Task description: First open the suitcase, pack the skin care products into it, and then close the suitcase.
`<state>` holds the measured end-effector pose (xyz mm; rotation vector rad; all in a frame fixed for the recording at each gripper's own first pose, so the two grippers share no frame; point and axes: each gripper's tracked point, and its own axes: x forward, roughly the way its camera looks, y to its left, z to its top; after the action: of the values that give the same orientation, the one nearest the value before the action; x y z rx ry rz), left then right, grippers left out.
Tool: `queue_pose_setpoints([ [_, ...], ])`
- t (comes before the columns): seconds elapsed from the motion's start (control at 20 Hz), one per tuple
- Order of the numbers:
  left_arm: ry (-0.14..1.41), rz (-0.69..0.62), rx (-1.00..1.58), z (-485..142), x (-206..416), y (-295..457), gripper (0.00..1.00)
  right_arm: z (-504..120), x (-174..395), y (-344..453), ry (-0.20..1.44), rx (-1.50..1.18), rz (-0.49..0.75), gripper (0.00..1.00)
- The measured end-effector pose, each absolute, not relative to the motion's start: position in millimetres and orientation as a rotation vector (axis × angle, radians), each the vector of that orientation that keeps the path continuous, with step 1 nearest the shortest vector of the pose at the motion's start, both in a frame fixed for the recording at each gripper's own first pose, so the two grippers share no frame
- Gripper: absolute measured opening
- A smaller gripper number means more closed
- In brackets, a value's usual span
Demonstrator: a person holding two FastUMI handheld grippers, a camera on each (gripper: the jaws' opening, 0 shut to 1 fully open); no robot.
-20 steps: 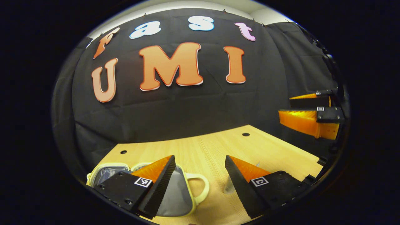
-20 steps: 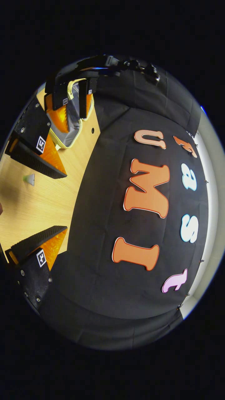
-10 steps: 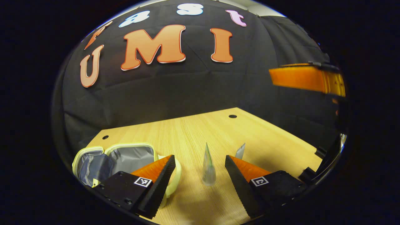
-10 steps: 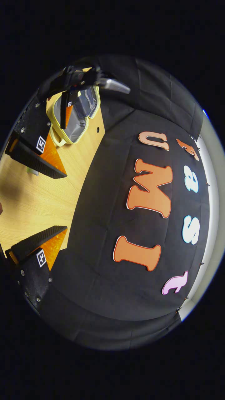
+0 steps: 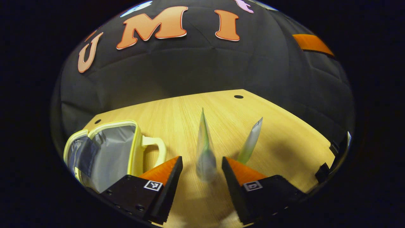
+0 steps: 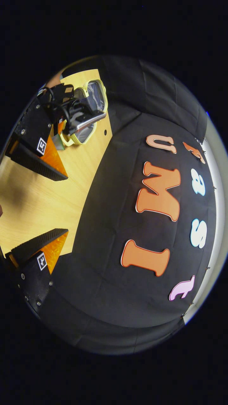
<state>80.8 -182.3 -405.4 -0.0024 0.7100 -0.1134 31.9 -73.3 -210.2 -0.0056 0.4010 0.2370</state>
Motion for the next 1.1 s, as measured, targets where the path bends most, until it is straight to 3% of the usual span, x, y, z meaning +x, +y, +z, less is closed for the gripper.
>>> queue_pose_setpoints([
  [0.05,0.721,-0.123,-0.013,-409,81,-187,0.61,-213,32,-72,0.408,-0.005,0.247,0.96],
  [0.1,0.713,-0.121,-0.017,-410,83,-188,0.55,-215,31,-70,0.408,-0.006,0.257,0.96],
  [0.15,0.712,-0.123,-0.015,-409,85,-187,0.44,-219,31,-68,0.413,-0.009,0.269,0.96],
  [0.2,0.705,-0.128,-0.014,-407,87,-187,0.44,-222,31,-66,0.418,-0.011,0.277,0.96],
  [0.25,0.711,-0.128,-0.015,-408,85,-186,0.38,-228,31,-63,0.428,-0.013,0.287,0.96],
  [1.1,0.539,0.070,0.008,-244,81,-72,0.38,-341,7,-4,0.677,0.065,0.416,0.96],
])
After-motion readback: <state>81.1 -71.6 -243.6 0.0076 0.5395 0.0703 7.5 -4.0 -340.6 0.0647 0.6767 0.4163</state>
